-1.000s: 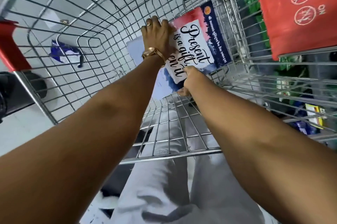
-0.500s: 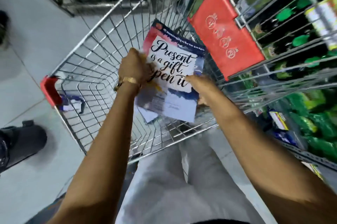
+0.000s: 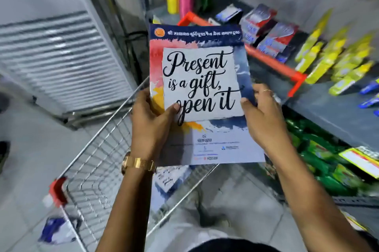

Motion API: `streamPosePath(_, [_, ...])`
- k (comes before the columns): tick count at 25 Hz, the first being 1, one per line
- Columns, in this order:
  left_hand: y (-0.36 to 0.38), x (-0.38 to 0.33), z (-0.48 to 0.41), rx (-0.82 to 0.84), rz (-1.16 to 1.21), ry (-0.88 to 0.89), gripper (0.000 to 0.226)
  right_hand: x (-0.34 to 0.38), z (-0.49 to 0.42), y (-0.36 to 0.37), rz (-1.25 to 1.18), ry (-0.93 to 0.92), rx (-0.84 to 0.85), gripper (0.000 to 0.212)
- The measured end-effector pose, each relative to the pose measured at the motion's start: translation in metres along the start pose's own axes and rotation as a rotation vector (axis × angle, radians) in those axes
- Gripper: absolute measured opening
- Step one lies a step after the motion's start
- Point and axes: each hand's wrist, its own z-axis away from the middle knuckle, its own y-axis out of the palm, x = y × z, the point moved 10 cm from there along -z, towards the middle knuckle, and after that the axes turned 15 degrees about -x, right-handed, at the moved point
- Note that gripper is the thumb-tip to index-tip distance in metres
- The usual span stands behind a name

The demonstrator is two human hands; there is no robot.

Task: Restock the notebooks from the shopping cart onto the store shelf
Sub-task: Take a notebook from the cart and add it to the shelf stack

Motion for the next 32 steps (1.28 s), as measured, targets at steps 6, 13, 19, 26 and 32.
streamPosePath(6, [0.08, -0.139, 0.028, 0.179, 0.208, 0.296, 0.071, 0.053, -0.026, -0.142, -0.167, -0.157, -0.413, 0.043])
streamPosePath(13, [0.172, -0.256, 0.069, 0.298, 0.297, 0.531, 0.089, 0.094, -0.042, -0.293, -0.093, -0.293, -0.743, 0.029])
streamPosePath(19, [0.235, -0.346, 0.137, 0.438, 0.34, 0.734, 0.068, 0.085, -0.081, -0.39, -0.012, -0.271, -0.877, 0.035])
streamPosePath(26, [0.349, -0.413, 0.16, 0.675, 0.236, 0.745, 0.082, 0.061, -0.169, -0.457, 0.108, -0.06, -0.866, 0.019])
streamPosePath(32, [0.449, -0.398, 0.135, 0.705, -0.017, 0.638, 0.075, 0.031, -0.219, -0.453, 0.353, 0.102, -0.804, 0.041])
